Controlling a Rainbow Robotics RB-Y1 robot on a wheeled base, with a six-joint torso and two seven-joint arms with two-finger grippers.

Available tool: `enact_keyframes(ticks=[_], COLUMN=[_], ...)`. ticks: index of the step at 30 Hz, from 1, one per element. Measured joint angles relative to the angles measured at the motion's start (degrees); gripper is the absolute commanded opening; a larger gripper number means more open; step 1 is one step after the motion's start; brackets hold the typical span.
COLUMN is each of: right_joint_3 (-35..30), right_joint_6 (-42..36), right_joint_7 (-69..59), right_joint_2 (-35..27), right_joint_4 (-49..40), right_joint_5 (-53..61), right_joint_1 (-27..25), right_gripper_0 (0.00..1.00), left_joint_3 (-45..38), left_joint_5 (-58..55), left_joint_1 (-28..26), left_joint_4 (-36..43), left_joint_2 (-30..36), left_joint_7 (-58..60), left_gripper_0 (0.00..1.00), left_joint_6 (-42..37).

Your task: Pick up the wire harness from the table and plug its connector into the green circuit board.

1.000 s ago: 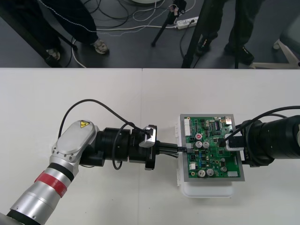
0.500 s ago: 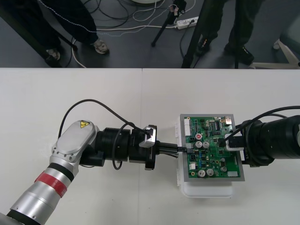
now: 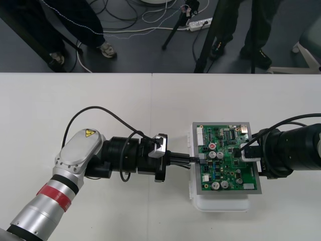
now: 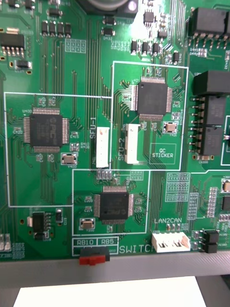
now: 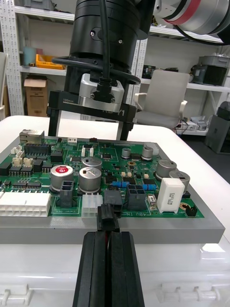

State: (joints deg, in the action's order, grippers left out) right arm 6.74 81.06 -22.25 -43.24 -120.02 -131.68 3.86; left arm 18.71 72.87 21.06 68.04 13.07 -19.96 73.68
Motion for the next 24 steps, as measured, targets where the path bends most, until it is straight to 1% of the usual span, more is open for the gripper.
enact_keyframes(ticks=[7, 17, 24], right_joint_3=[0.0, 0.0, 0.0], right_joint_6=[0.0, 0.0, 0.0], right_joint_7=[0.0, 0.0, 0.0], right_joint_2=[0.1, 0.1, 0.1], right_joint_4=[0.0, 0.0, 0.0], right_joint_5=[0.0, 0.0, -0.1], right_joint_1=[0.0, 0.0, 0.0], right_gripper_0=[1.0, 1.0, 1.0], left_joint_3=[0.1, 0.7, 0.7], left_joint_5=[-0.4, -2.8, -5.6], left_joint_1=[-0.7, -2.9, -4.8], left_joint_4=[2.7, 6.3, 7.6], left_joint_2=[2.0, 6.4, 8.4], left_joint_7=[0.0, 0.0, 0.0], left_gripper_0=[0.0, 0.0, 0.0], left_joint_6=[0.0, 0.0, 0.1])
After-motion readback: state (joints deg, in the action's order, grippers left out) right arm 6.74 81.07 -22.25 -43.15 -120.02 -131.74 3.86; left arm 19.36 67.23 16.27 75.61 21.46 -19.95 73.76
